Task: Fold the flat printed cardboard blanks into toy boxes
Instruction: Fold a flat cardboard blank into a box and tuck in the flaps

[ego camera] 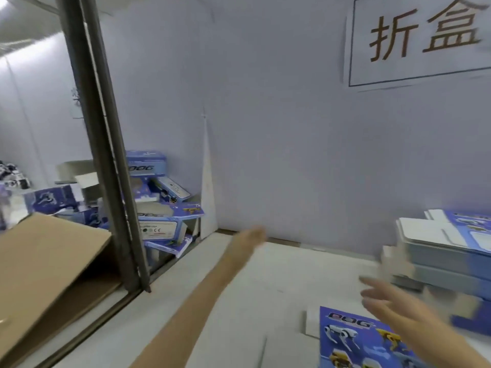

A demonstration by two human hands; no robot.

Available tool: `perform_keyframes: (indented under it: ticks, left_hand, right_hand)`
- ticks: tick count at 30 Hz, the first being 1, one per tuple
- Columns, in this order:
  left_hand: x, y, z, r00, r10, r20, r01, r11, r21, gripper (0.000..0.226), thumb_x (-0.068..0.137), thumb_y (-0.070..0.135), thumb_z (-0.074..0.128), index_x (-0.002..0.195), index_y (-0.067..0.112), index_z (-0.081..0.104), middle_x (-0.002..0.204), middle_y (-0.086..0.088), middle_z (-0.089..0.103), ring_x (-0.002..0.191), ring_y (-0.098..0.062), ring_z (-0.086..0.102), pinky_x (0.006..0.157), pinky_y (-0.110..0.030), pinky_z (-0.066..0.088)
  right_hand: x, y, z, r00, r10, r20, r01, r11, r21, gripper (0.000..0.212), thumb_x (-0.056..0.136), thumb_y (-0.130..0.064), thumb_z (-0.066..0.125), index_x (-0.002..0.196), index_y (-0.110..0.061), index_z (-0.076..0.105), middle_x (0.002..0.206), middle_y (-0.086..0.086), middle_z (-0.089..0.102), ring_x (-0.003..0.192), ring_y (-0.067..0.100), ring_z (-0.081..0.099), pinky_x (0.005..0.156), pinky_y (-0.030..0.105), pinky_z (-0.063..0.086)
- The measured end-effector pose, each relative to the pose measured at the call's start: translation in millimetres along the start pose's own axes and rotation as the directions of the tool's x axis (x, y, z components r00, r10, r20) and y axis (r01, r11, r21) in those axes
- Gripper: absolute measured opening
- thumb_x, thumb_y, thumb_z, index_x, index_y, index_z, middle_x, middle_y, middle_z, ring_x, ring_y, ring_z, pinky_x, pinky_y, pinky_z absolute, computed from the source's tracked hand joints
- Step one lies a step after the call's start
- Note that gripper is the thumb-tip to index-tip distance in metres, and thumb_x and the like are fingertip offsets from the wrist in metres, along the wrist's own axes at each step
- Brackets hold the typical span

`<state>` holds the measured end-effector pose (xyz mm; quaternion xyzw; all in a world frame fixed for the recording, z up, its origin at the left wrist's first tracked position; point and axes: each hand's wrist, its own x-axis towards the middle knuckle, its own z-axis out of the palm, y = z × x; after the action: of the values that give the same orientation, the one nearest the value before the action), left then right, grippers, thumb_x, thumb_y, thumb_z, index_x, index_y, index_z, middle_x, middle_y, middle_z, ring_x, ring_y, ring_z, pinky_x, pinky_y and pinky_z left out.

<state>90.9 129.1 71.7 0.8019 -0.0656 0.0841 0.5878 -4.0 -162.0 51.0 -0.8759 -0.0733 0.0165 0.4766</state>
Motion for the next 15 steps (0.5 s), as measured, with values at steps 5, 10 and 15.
perform_keyframes:
  ticks: [5, 10, 15]
  left_hand:
    - [-46, -32, 100, 0.765, -0.205, 0.610, -0.193, 0.831, 0.522, 0.068, 0.086, 0.055, 0.060, 0.144, 0.026, 0.038, 0.147, 0.000, 0.041, 0.131, -0.015, 0.041, 0.094, -0.019, 0.040]
    - [-43, -45, 131, 0.823, -0.232, 0.519, -0.281, 0.628, 0.726, 0.100, 0.080, 0.072, 0.054, 0.154, 0.021, 0.010, 0.162, -0.001, 0.003, 0.149, -0.020, 0.003, 0.120, -0.046, 0.008]
    - [-26, -37, 137, 0.826, -0.095, 0.556, -0.379, 0.636, 0.672, 0.070, 0.076, 0.066, 0.065, 0.129, 0.021, 0.052, 0.131, -0.001, 0.054, 0.115, -0.016, 0.050, 0.103, -0.033, 0.034]
  right_hand:
    - [9, 32, 7, 0.950, 0.234, 0.205, -0.065, 0.795, -0.603, 0.020, 0.091, -0.037, 0.056, 0.111, -0.035, 0.052, 0.114, -0.006, 0.052, 0.106, 0.016, 0.052, 0.082, 0.023, 0.041]
    - [4, 47, 4, 0.933, 0.266, 0.243, -0.051, 0.765, -0.642, 0.073, 0.084, -0.054, 0.062, 0.146, -0.033, 0.031, 0.148, -0.009, 0.034, 0.129, 0.016, 0.041, 0.104, 0.028, 0.036]
    - [3, 47, 1, 0.937, 0.254, 0.240, -0.059, 0.791, -0.609, 0.074, 0.081, -0.049, 0.067, 0.145, -0.032, 0.034, 0.146, -0.009, 0.037, 0.126, 0.015, 0.043, 0.103, 0.028, 0.037]
